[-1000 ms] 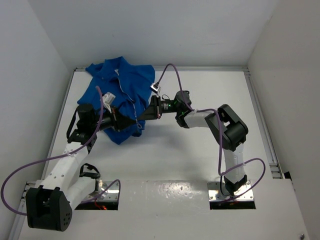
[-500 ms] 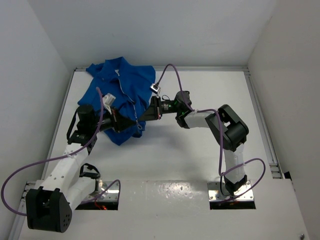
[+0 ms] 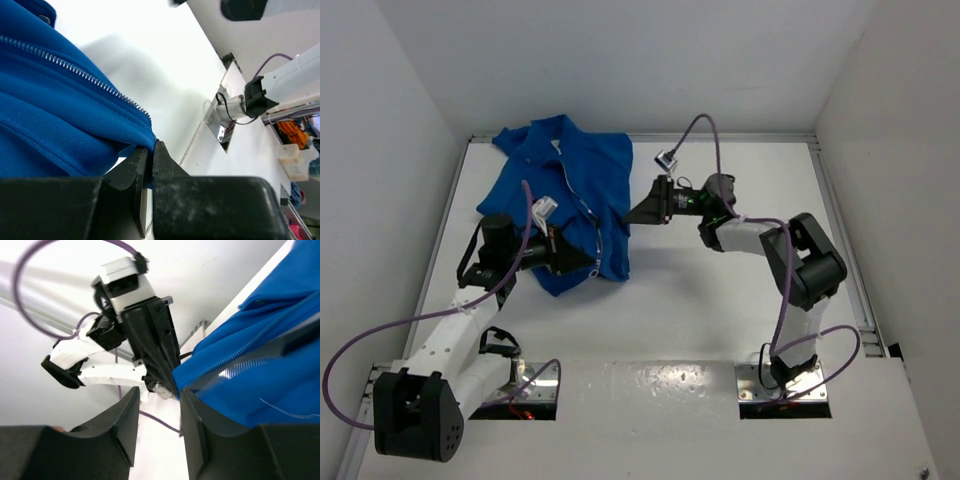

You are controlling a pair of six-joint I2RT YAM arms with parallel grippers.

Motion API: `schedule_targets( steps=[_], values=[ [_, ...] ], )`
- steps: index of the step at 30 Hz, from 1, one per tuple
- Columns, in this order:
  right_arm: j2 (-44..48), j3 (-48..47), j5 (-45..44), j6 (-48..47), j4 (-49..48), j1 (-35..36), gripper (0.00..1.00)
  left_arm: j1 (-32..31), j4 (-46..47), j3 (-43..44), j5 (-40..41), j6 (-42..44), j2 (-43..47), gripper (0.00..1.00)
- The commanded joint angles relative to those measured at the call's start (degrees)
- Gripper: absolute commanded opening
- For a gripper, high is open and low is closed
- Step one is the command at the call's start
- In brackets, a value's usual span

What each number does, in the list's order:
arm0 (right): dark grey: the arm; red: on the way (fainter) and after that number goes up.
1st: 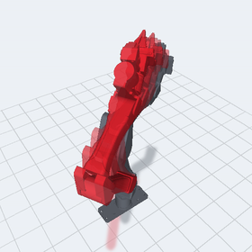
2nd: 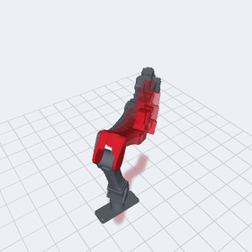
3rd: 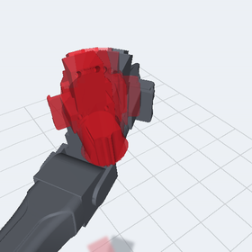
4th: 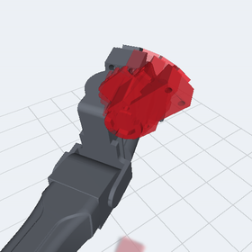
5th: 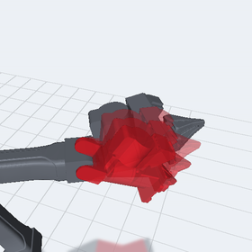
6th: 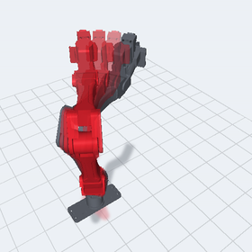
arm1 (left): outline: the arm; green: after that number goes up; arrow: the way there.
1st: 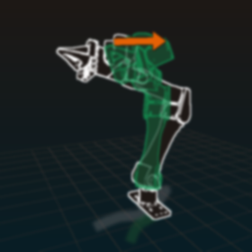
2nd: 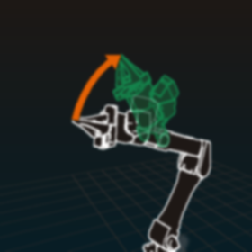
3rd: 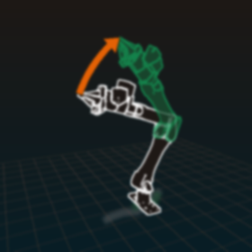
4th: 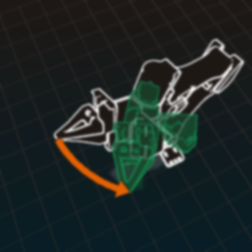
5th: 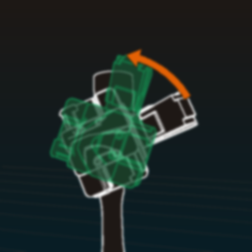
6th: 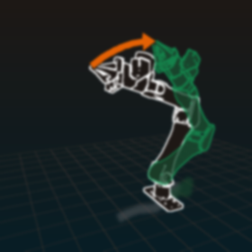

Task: Zip up the jacket

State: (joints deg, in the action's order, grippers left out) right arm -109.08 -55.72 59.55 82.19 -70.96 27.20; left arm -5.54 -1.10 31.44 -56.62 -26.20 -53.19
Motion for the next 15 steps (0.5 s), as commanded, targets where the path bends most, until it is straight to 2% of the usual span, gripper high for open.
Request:
schedule_targets(
  steps=[1,3,5,7,8,9,10,11,12,13,14,15],
  values=[
    [8.3,3.4,5.7,-2.7,-5.8,-1.8,0.36,0.1,1.0,0.0,-5.0,-1.8,-0.3,0.00],
    [10.7,9.2,8.7,-6.7,-3.4,-1.7,0.33,0.1,1.6,0.0,-5.0,-2.5,-0.9,0.00],
    [15.7,13.8,9.2,-10.0,4.7,-1.0,0.30,0.1,2.2,0.0,-5.0,-3.0,-0.9,0.00],
    [20.7,18.4,10.3,-19.2,9.4,1.4,0.28,0.1,2.8,0.0,-5.0,-3.5,-0.9,0.00],
    [22.5,19.7,9.2,-36.8,29.0,2.1,0.28,0.1,3.5,-0.5,-5.0,-4.3,-0.9,0.00],
    [32.8,18.6,2.7,-68.0,69.8,5.7,0.27,0.1,4.0,-0.5,-5.0,-5.1,-0.9,0.00],
    [32.9,17.1,-9.1,-68.3,70.2,5.8,0.26,0.1,4.0,-0.5,-5.0,-5.1,-1.4,0.00],
    [38.7,17.2,-14.3,-85.7,71.9,12.4,0.26,0.1,4.0,-0.5,-5.0,-5.7,-1.4,0.00],
    [40.2,18.4,-18.5,-93.7,69.6,13.7,0.28,0.1,4.0,-0.5,-5.0,-5.7,-1.4,0.00],
    [41.5,21.7,-33.1,-94.8,66.9,15.1,0.30,0.1,4.0,-0.5,-5.0,-6.2,-1.4,0.00],
    [43.3,23.8,-37.6,-95.3,60.7,17.7,0.30,0.1,5.3,-1.0,-5.0,-7.2,-1.4,0.00],
    [43.5,24.1,-41.1,-97.2,59.4,18.6,0.30,0.1,5.8,-1.0,-5.0,-7.7,-1.4,0.00]
  ],
)
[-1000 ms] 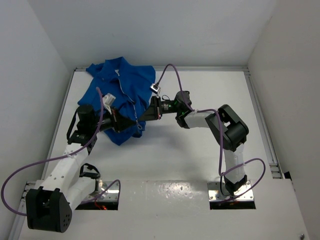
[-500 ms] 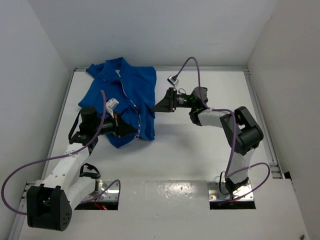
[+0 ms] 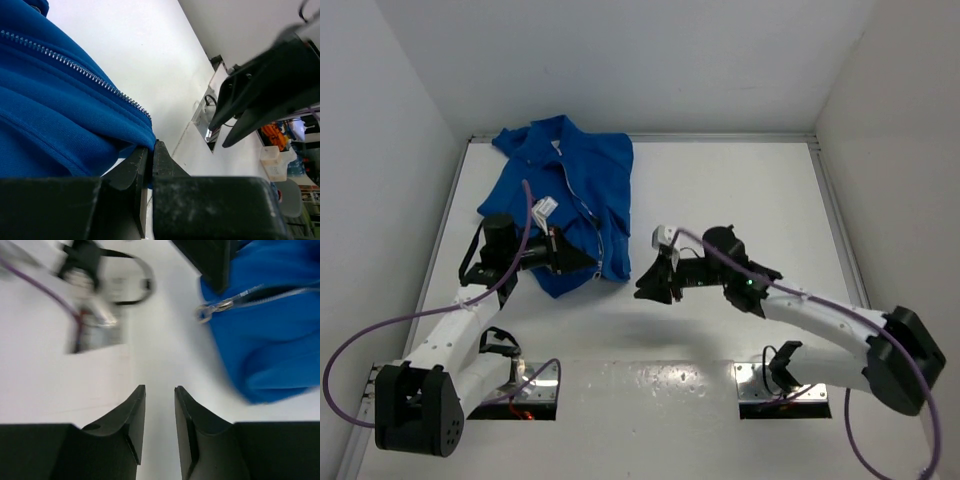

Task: Zip up the jacket

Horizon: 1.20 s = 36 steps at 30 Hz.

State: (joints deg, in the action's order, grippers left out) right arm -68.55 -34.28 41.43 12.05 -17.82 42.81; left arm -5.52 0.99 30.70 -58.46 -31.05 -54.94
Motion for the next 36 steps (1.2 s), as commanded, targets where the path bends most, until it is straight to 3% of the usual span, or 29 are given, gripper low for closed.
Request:
schedule_targets(
  steps=[1,2,4,6,8,12,15,16,17,18,21,25,26,29,30,31,33,36],
  values=[
    [3.1,3.9,-29.7,-27.6,4.5,3.9,0.30,0.1,3.8,-0.9,-3.2,-3.7,0.4,0.00],
    [3.1,4.8,-31.4,-27.9,-3.5,4.7,0.30,0.6,4.4,-0.9,-3.2,-3.8,0.4,0.00],
    [2.5,7.1,-42.6,-28.5,-8.9,9.5,0.25,0.6,5.0,-0.9,-3.2,-4.9,0.4,0.00],
    [-0.7,8.9,-51.9,-34.5,-20.4,15.4,0.20,0.6,5.8,-1.4,-3.2,-5.5,0.4,0.00],
    [-1.6,11.6,-50.1,-38.9,-25.5,16.0,0.17,0.6,5.8,-1.4,-3.2,-6.1,0.4,0.00],
    [-12.0,13.4,-52.9,-52.5,-41.8,22.0,0.15,1.1,6.6,-2.0,-3.2,-7.4,0.4,0.00],
    [-20.7,12.1,-54.7,-65.5,-60.0,24.1,0.21,1.1,6.6,-2.0,-3.2,-8.1,-0.3,0.00],
    [-27.6,11.1,-55.9,-75.0,-65.2,24.9,0.27,1.1,7.3,-2.0,-3.2,-8.8,-0.3,0.00],
    [-29.4,8.4,-57.2,-76.8,-65.1,25.9,0.36,1.1,7.4,-2.0,-3.2,-8.8,-0.3,0.00],
    [-31.0,5.6,-60.5,-78.3,-65.2,26.1,0.34,1.1,7.9,-2.0,-3.2,-9.5,-0.8,0.00],
    [-35.4,1.8,-66.2,-80.4,-65.1,27.9,0.08,1.7,8.4,-2.0,-3.2,-10.1,-1.3,0.00],
    [-29.2,6.2,-64.5,-75.3,-65.1,30.6,0.04,1.7,8.9,-2.0,-3.2,-10.6,-1.8,0.00],
    [-28.7,6.6,-64.8,-75.6,-65.2,31.1,0.07,1.7,9.5,-2.6,-3.2,-10.6,-1.8,0.00],
    [-25.5,8.6,-65.8,-73.8,-65.1,32.1,0.30,1.7,9.6,-2.6,-3.2,-11.1,-1.8,0.00],
    [-25.2,10.6,-65.0,-74.4,-65.1,32.3,0.49,1.7,9.6,-2.6,-3.2,-11.1,-1.8,0.00],
    [-24.3,11.0,-64.7,-74.9,-65.1,32.7,0.58,1.7,9.6,-2.6,-3.2,-11.1,-1.3,0.00],
    [-23.6,12.2,-65.1,-74.8,-65.1,34.2,0.65,1.7,9.6,-3.1,-3.2,-11.7,-0.8,0.00],
    [-22.5,13.2,-64.6,-73.5,-65.1,34.4,0.65,1.7,10.1,-3.6,-2.6,-12.3,-0.8,0.00]
  ],
)
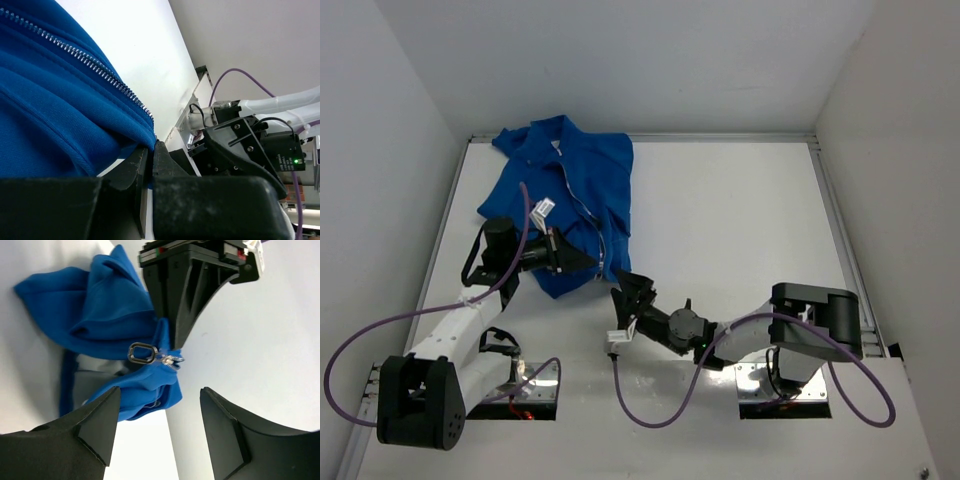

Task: Zip up the jacket

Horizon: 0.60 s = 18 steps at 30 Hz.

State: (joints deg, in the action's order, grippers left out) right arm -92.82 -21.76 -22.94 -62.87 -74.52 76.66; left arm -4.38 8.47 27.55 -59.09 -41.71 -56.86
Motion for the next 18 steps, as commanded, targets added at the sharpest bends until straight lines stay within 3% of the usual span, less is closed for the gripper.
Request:
schedule_targets(
  steps=[1,18],
  values=[
    [1.2,0.8,-0.1,1.7,-8.5,0.6,0.65,0.5,2.6,-0.5,-2.0,-1.6,1.1,0.00],
    [-8.3,-10.9,2.4,2.8,-8.5,-0.9,0.65,1.0,4.7,-2.2,-2.5,-4.9,2.5,0.00]
  ],
)
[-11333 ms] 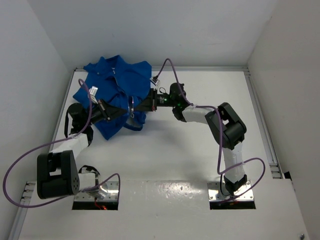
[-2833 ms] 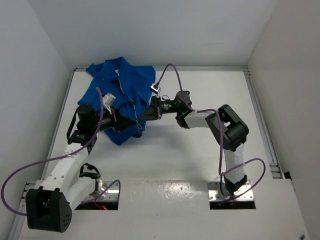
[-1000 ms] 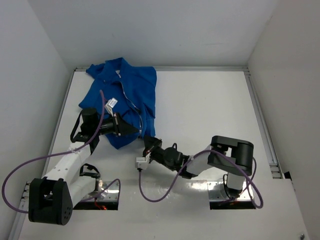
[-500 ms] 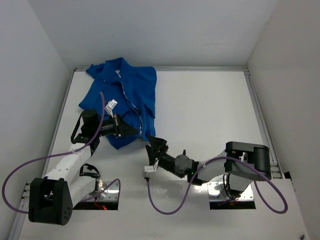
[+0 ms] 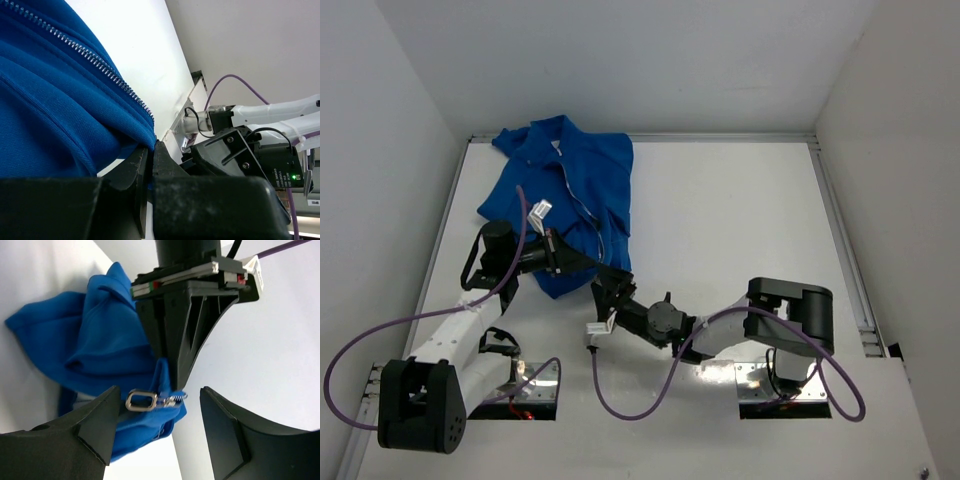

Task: Zip up the jacket

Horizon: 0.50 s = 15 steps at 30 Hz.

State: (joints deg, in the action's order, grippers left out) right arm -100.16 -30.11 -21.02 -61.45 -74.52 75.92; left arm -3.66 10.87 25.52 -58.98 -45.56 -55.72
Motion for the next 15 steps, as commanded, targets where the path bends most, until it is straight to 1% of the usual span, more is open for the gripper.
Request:
schedule_targets(
  steps=[1,14,15],
  values=[
    [-1.2,-3.0,0.3,1.4,-8.6,-0.2,0.65,0.3,2.3,-0.2,-2.6,-1.7,1.3,0.00],
    [-5.0,-4.8,0.7,-0.1,-8.5,-3.8,0.63,0.8,4.2,-1.3,-2.6,-2.9,1.3,0.00],
    [-5.0,-4.6,0.5,-0.1,-8.4,-3.8,0.62,0.8,4.2,-1.3,-2.6,-2.9,1.3,0.00]
  ],
)
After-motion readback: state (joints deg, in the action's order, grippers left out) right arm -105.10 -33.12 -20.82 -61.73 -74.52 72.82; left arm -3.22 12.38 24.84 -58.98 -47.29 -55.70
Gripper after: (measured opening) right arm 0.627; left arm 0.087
